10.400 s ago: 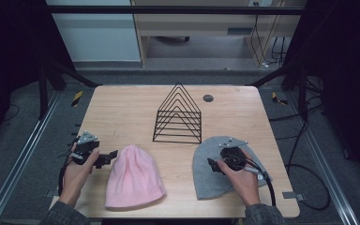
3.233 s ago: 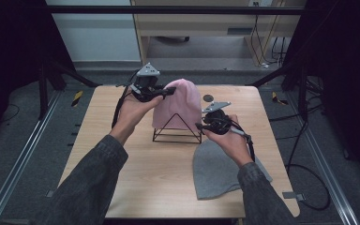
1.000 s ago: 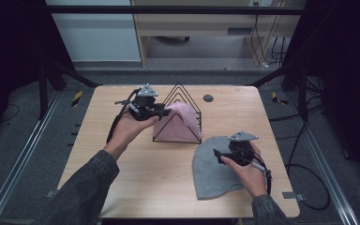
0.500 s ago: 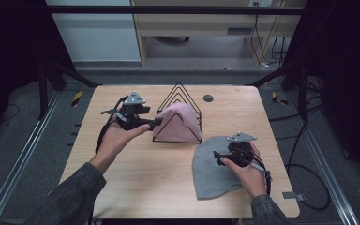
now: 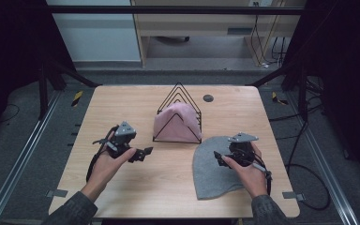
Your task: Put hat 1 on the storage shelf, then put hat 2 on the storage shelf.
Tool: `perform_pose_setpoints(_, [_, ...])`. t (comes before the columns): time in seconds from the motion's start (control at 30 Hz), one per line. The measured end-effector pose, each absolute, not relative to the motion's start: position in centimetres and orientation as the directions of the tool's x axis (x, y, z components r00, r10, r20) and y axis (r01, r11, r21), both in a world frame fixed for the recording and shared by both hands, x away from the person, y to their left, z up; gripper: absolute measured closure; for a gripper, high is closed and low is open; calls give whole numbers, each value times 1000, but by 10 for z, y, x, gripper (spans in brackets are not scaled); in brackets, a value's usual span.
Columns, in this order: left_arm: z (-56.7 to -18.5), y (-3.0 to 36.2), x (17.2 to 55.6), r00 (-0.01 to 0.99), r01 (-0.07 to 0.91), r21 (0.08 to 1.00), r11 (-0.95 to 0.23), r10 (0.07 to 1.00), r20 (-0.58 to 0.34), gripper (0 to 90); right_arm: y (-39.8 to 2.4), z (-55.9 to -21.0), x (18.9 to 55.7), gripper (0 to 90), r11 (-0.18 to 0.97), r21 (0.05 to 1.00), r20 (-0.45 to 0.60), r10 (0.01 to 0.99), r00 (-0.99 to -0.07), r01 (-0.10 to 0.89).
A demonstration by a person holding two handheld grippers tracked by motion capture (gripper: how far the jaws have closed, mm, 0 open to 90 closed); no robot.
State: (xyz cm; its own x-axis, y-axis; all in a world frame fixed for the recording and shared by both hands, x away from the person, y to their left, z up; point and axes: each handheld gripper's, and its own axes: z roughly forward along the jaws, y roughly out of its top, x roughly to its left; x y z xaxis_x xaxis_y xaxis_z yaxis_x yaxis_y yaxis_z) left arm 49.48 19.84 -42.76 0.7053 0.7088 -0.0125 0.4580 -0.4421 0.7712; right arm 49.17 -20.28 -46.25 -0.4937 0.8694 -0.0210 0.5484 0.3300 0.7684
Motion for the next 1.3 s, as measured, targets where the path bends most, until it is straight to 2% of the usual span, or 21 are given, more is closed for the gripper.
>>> perform_pose_setpoints(0.1, [-442, 205, 487, 724, 446, 773, -451, 690, -15, 63, -208, -452, 494, 175, 327, 773, -26, 873, -488, 544])
perform_pose_setpoints(0.13, [-448, 209, 484, 727, 454, 764, -459, 686, -20, 63, -214, -447, 498, 226, 337, 764, -38, 875, -483, 550])
perform_pose_setpoints(0.17, [-448, 209, 484, 727, 454, 764, -459, 686, -20, 66, -214, -447, 498, 226, 337, 764, -38, 875, -483, 550])
perform_pose_setpoints(0.33, [-456, 211, 472, 730, 476, 691, -545, 682, 35, 72, -243, -435, 521, 318, 326, 702, 16, 882, -472, 633])
perform_pose_setpoints(0.4, [-457, 212, 468, 728, 480, 691, -541, 685, 31, 72, -247, -434, 526, 332, 324, 692, 24, 883, -469, 645])
perform_pose_setpoints(0.5, [-459, 217, 459, 717, 492, 687, -535, 696, 28, 74, -260, -435, 545, 425, 316, 658, 33, 895, -445, 684])
perform_pose_setpoints(0.57, [-460, 222, 454, 701, 494, 688, -531, 711, 46, 75, -265, -439, 556, 454, 303, 642, 47, 901, -431, 704])
perform_pose_setpoints(0.7, [-461, 225, 456, 684, 506, 683, -527, 728, 55, 81, -268, -449, 569, 486, 294, 624, 50, 909, -413, 724])
perform_pose_setpoints(0.77, [-462, 226, 458, 682, 511, 679, -526, 729, 52, 86, -267, -456, 575, 516, 272, 618, 89, 908, -409, 738])
perform_pose_setpoints(0.9, [-462, 227, 459, 677, 511, 682, -523, 734, 55, 86, -258, -469, 582, 516, 300, 593, 82, 901, -427, 747])
perform_pose_setpoints(1.03, [-461, 227, 459, 675, 511, 684, -521, 736, 56, 90, -254, -476, 584, 518, 315, 569, 74, 900, -429, 759])
perform_pose_setpoints(1.3, [-462, 226, 459, 681, 506, 678, -532, 729, 64, 94, -248, -480, 582, 599, 337, 540, 82, 891, -447, 771])
